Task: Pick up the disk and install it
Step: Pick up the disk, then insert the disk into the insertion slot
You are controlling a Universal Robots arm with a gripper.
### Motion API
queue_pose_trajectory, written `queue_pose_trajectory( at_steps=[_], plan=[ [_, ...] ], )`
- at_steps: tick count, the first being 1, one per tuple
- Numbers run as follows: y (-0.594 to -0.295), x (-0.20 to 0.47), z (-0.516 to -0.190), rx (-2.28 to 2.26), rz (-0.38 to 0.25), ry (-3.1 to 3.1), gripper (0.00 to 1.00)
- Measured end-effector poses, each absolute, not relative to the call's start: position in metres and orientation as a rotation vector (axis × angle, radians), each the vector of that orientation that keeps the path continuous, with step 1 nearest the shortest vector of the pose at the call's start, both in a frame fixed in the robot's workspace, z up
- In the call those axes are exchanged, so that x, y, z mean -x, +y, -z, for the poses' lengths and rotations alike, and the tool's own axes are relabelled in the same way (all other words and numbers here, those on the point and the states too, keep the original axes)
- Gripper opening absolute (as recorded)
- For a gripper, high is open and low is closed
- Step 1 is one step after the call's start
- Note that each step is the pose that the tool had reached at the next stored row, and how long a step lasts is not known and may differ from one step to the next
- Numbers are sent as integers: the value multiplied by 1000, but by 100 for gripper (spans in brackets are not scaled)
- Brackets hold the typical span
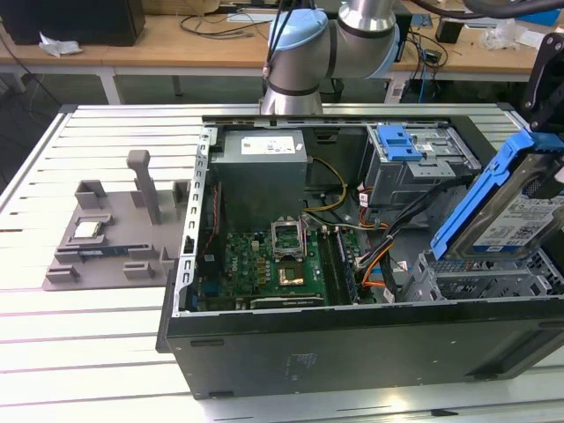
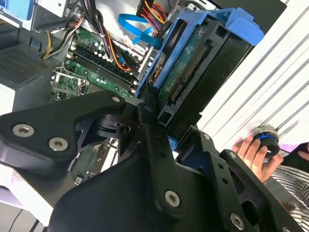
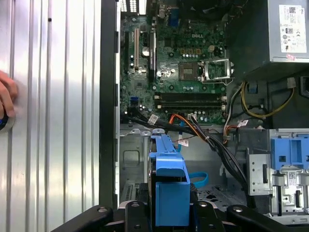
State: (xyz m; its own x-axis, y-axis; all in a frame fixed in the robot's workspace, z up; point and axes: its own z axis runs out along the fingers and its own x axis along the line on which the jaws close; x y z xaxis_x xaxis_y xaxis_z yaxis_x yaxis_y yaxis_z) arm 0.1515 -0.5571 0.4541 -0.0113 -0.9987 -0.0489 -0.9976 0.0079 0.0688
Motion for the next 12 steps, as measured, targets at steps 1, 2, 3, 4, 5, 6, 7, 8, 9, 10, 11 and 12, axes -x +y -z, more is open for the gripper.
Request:
queue_pose_trajectory(
  at_steps=[1, 2, 3, 4, 5, 6, 7, 8, 9, 10, 11, 12],
  plan=[
    [-557, -152, -454, -2199, 130, -2220, 37],
    [-557, -152, -454, -2199, 130, -2220, 37],
    [-557, -152, -454, -2199, 130, -2220, 37],
    [-557, -152, -454, -2199, 130, -2220, 37],
    [-557, -152, -454, -2199, 130, -2220, 37],
    [-557, -152, -454, -2199, 130, -2220, 37],
    [-557, -152, -454, -2199, 130, -2220, 37],
    [-557, -152, -454, -2199, 130, -2220, 37],
    [-557, -152, -454, -2199, 130, -2220, 37],
    [-557, -152, -454, -2199, 131, -2220, 37],
    [-557, -152, -454, -2199, 130, -2220, 37],
    [-557, -152, -454, -2199, 130, -2220, 37]
  ],
)
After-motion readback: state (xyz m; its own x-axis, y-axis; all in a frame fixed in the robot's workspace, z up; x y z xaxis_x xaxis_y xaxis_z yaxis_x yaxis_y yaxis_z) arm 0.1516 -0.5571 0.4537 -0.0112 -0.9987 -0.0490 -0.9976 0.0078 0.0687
